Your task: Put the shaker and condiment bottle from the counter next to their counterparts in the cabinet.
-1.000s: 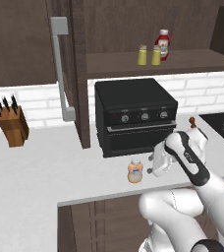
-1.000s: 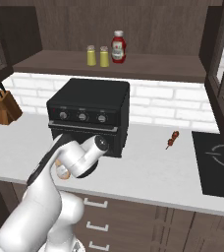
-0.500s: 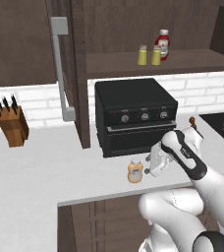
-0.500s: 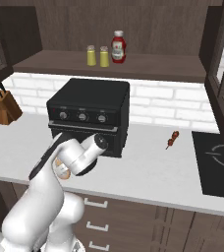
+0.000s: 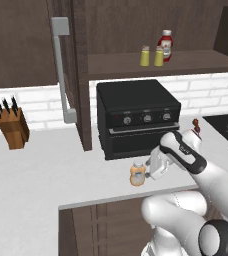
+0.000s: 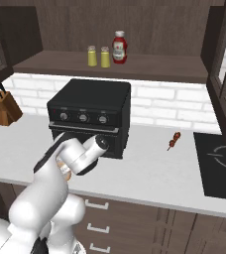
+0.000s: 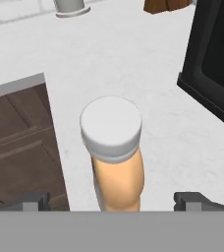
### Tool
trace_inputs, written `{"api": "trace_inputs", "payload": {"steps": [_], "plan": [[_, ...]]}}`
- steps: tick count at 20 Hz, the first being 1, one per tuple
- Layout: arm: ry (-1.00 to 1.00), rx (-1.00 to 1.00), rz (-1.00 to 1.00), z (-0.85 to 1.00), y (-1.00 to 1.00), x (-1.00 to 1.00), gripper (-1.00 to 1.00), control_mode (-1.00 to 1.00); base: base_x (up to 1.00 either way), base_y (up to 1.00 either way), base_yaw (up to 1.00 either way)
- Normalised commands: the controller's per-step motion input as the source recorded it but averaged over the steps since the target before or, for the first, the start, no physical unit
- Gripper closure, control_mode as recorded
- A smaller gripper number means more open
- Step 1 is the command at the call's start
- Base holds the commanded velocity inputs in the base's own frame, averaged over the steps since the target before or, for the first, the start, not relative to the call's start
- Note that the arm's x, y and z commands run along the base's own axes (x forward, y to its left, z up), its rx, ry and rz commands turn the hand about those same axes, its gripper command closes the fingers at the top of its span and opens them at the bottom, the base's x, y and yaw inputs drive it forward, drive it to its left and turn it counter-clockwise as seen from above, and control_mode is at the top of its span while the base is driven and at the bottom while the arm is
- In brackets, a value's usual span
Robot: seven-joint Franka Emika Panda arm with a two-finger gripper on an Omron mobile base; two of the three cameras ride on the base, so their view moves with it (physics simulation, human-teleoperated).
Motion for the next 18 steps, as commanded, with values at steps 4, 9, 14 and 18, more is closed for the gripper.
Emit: {"api": "trace_inputs", "payload": {"steps": [4, 9, 14, 18], "plan": [[0.0, 0.0, 0.0, -0.31, 0.14, 0.0, -1.0, -1.0, 0.0, 0.0, 0.0], [0.0, 0.0, 0.0, -0.3, 0.2, 0.0, -1.0, -1.0, 0.0, 0.0, 0.0], [0.0, 0.0, 0.0, -0.31, 0.22, 0.01, -1.0, -1.0, 0.0, 0.0, 0.0], [0.0, 0.0, 0.0, -0.34, 0.2, 0.01, -1.0, -1.0, 0.0, 0.0, 0.0]]}}
